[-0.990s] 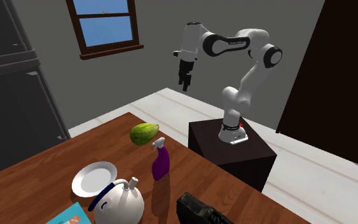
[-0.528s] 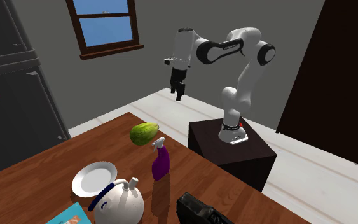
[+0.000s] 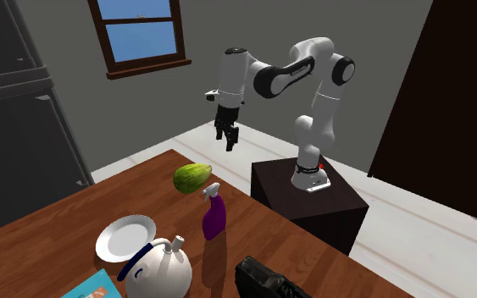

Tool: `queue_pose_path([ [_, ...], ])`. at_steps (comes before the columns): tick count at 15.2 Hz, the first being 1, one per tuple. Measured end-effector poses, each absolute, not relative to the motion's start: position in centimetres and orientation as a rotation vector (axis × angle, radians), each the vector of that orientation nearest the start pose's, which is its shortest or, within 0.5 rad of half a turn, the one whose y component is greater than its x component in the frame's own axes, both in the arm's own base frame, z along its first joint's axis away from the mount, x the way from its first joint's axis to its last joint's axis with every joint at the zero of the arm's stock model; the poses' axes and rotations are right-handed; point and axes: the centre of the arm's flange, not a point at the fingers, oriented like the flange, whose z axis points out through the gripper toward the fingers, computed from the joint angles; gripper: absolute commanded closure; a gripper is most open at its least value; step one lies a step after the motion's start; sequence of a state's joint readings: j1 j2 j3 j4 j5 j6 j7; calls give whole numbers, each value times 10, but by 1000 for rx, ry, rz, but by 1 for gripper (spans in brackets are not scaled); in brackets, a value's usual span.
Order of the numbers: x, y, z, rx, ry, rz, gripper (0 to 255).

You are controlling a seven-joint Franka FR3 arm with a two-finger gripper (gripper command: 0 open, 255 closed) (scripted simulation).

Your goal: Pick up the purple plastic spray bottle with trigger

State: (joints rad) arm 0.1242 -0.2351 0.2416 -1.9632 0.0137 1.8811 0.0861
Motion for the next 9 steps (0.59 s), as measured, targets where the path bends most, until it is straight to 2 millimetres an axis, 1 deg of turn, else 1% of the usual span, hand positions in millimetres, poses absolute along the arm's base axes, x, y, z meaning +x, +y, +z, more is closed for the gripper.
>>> queue_pose_path([
  [1,473,202,579,-3107,-454,-238,0],
  [3,488,221,575,-3099,-501,-237,0],
  [6,502,259,565,-3084,-572,-233,0],
  [9,517,292,558,-3068,-643,-230,0],
])
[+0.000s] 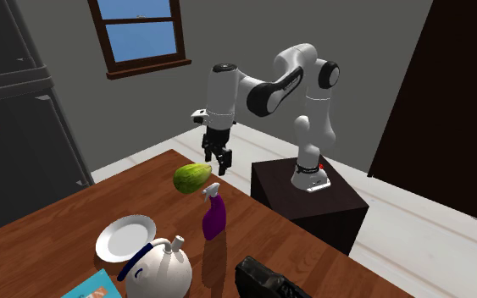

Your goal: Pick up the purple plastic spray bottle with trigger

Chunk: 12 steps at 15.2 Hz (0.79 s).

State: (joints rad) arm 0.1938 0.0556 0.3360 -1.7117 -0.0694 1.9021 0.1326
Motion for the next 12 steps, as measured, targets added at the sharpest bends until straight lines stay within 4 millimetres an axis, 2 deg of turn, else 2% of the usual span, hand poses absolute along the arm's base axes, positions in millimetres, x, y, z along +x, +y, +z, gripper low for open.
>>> queue_pose_path([
  [4,534,340,546,-3044,-736,-225,0],
  [7,537,349,532,-3038,-755,-224,0],
  [12,538,352,507,-3038,-758,-224,0],
])
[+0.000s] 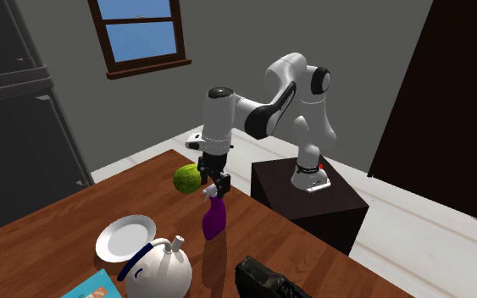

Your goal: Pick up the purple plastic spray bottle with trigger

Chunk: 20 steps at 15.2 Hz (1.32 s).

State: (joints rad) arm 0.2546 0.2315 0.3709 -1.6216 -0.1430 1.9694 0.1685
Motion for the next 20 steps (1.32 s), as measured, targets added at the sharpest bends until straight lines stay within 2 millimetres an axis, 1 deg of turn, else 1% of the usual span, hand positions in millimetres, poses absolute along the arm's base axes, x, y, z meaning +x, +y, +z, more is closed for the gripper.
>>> queue_pose_path([
  [1,538,351,505,-3038,-758,-224,255],
  [12,537,351,506,-3037,-758,-225,255],
  [20,538,351,545,-3037,-758,-225,255],
])
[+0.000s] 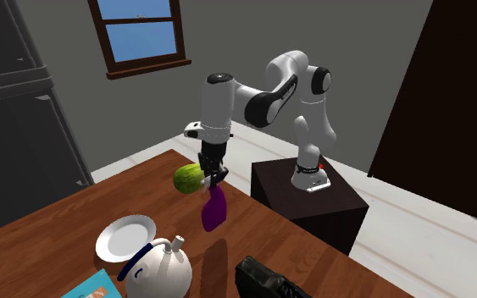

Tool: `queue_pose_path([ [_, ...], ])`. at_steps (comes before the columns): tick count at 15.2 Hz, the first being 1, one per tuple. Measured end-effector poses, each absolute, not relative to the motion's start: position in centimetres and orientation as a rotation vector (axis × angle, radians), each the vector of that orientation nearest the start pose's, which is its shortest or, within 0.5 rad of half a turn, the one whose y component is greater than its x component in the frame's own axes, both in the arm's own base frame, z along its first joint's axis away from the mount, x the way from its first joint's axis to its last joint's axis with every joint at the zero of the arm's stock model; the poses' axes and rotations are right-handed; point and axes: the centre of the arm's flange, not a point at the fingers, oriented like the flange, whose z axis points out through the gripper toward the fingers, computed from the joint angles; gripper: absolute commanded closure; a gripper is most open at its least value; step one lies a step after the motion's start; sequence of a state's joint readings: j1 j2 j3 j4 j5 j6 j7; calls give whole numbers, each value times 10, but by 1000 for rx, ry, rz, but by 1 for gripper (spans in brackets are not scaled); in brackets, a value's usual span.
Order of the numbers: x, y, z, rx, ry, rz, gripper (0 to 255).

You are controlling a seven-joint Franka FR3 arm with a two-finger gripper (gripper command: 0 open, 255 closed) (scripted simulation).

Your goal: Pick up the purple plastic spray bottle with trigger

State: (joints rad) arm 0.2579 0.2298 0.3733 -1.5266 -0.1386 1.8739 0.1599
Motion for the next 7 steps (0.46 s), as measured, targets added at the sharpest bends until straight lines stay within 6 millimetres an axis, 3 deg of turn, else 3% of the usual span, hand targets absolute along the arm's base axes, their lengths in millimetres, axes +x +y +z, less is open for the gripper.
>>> queue_pose_path([
  [7,538,351,580,-3037,-758,-225,255],
])
